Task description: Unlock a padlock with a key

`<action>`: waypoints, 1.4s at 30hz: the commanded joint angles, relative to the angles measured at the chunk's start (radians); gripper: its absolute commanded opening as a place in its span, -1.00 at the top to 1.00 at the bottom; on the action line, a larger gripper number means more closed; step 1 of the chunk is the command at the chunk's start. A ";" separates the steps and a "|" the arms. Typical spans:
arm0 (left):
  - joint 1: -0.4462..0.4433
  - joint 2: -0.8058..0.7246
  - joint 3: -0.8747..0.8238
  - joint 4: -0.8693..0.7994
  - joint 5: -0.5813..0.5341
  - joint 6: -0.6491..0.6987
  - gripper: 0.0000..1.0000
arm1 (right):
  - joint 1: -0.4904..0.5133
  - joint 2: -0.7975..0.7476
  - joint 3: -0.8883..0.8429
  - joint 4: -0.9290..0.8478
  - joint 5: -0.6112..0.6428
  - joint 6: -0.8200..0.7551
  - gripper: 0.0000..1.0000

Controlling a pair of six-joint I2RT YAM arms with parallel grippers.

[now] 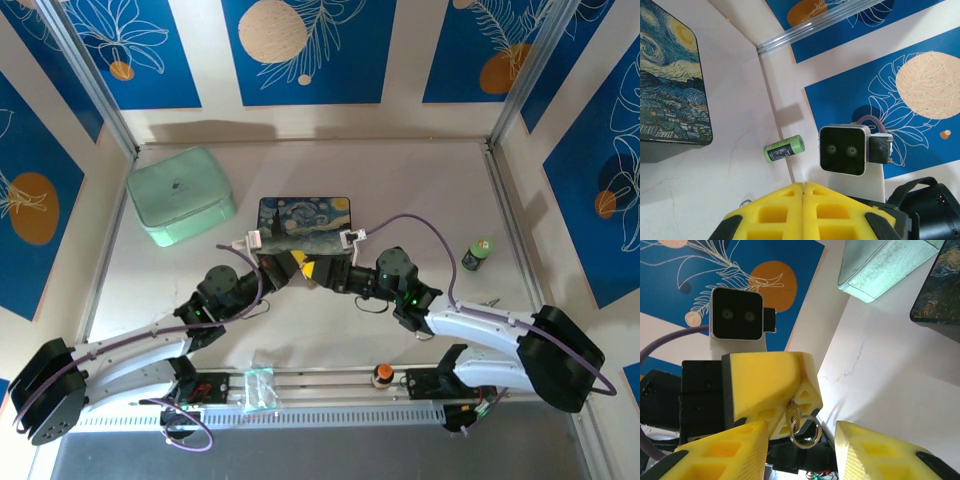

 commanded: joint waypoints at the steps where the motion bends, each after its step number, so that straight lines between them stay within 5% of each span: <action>1: 0.004 -0.011 0.013 0.029 -0.008 -0.015 1.00 | 0.001 0.019 -0.003 0.081 0.030 0.016 0.26; 14: 0.004 0.011 -0.013 0.080 0.001 -0.059 1.00 | 0.018 0.069 0.015 0.136 0.050 0.011 0.63; 20: 0.004 0.001 -0.021 0.057 -0.012 -0.062 1.00 | 0.027 0.072 0.012 0.134 0.071 -0.007 0.95; 27: 0.004 -0.005 -0.032 0.031 -0.038 -0.065 1.00 | 0.036 0.066 0.007 0.094 0.076 -0.036 1.00; 33: 0.012 -0.062 -0.007 -0.111 -0.093 0.033 -0.09 | 0.019 0.013 -0.009 -0.041 0.105 -0.041 1.00; 37: 0.012 -0.116 0.033 -0.344 -0.172 0.115 -0.43 | -0.020 -0.043 -0.061 -0.104 0.103 -0.032 1.00; 42: 0.013 -0.055 -0.002 -0.329 -0.184 0.179 -0.46 | -0.077 -0.132 -0.147 -0.144 0.085 -0.026 1.00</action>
